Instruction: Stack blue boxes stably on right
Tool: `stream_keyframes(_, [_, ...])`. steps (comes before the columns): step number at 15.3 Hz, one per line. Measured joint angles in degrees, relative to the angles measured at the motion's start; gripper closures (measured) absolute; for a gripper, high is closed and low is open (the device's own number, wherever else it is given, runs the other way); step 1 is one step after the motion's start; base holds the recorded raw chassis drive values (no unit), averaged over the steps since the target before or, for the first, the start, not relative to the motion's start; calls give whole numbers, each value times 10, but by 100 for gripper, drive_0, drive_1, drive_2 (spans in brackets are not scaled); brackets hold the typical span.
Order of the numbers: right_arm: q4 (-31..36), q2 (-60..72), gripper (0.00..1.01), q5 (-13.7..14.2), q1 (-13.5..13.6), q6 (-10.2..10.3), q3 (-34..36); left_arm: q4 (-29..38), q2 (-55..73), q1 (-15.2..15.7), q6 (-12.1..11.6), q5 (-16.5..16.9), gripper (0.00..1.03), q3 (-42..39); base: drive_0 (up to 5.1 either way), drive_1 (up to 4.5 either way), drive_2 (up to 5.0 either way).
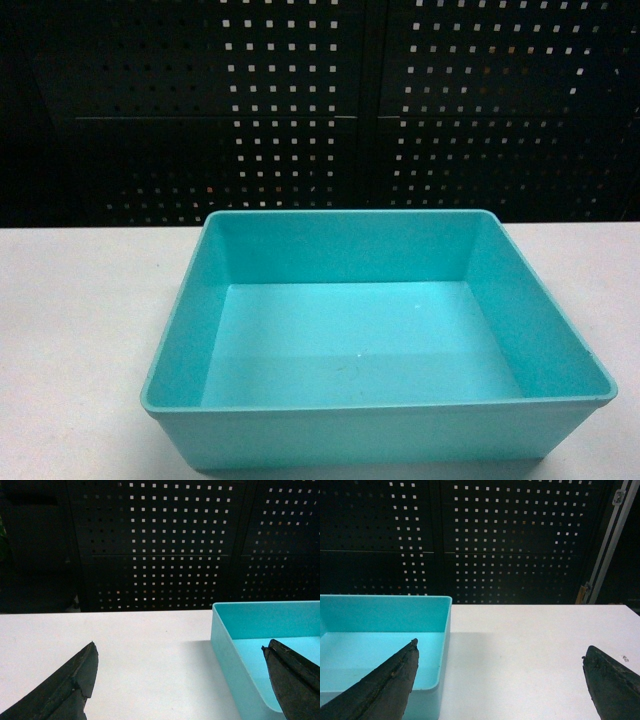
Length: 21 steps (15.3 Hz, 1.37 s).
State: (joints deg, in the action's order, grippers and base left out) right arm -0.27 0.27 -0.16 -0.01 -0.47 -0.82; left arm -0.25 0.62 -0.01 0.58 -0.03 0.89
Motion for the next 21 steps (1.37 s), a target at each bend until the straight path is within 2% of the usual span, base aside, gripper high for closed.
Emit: stream_keyframes(21, [0,0,3,0,0,0,0,0,0,0,0,0,5,0,0,0,0])
